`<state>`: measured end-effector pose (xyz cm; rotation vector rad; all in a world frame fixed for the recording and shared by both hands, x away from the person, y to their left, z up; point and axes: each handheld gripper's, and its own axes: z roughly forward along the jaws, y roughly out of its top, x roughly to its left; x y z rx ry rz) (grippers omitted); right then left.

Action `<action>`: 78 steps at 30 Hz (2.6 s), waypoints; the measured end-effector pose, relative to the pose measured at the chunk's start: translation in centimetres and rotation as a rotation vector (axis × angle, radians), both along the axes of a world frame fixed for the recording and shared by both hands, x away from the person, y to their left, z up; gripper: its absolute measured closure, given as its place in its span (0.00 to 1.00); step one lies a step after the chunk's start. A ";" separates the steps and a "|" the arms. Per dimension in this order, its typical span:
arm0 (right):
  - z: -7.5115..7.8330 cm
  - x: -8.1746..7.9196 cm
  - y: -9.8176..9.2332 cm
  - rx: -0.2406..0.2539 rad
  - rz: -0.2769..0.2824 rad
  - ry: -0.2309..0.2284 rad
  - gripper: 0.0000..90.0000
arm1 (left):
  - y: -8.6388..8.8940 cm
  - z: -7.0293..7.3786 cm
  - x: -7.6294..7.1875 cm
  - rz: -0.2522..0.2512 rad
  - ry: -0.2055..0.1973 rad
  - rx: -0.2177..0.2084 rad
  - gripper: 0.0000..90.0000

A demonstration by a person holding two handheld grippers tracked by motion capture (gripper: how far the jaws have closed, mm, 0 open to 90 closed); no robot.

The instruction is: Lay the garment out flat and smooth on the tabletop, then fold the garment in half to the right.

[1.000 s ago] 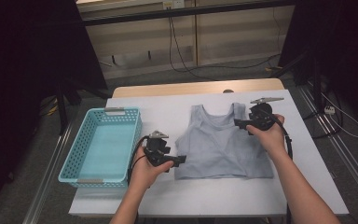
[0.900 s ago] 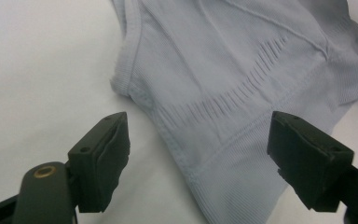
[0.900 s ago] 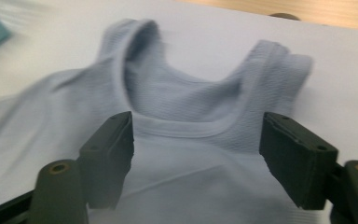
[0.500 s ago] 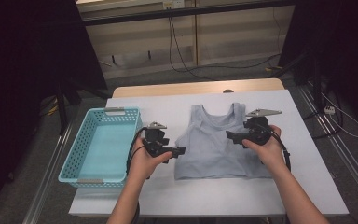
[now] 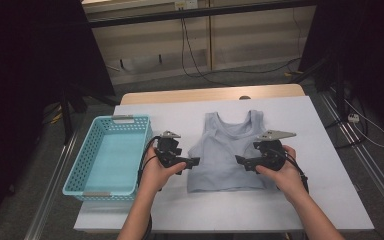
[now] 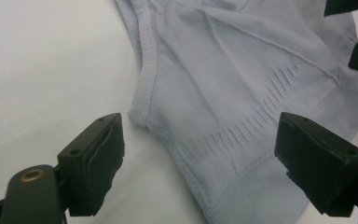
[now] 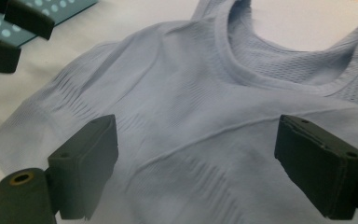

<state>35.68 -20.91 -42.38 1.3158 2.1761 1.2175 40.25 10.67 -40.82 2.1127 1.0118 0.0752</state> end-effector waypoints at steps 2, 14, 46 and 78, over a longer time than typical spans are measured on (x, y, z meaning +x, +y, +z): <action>-0.2 -0.4 0.4 -0.010 0.011 -0.006 0.14 | 0.0 0.2 -0.1 -0.006 0.002 -0.008 0.18; -0.3 -1.6 3.0 0.017 0.064 -0.010 0.12 | 1.3 0.3 -1.1 0.030 0.003 -0.017 0.17; -0.4 -2.1 5.8 -0.006 0.166 -0.039 0.11 | 2.0 0.3 -1.3 0.035 -0.003 -0.025 0.14; -1.9 -2.9 10.9 -0.031 0.385 -0.027 0.29 | 2.9 0.1 -1.4 0.043 0.002 -0.016 0.14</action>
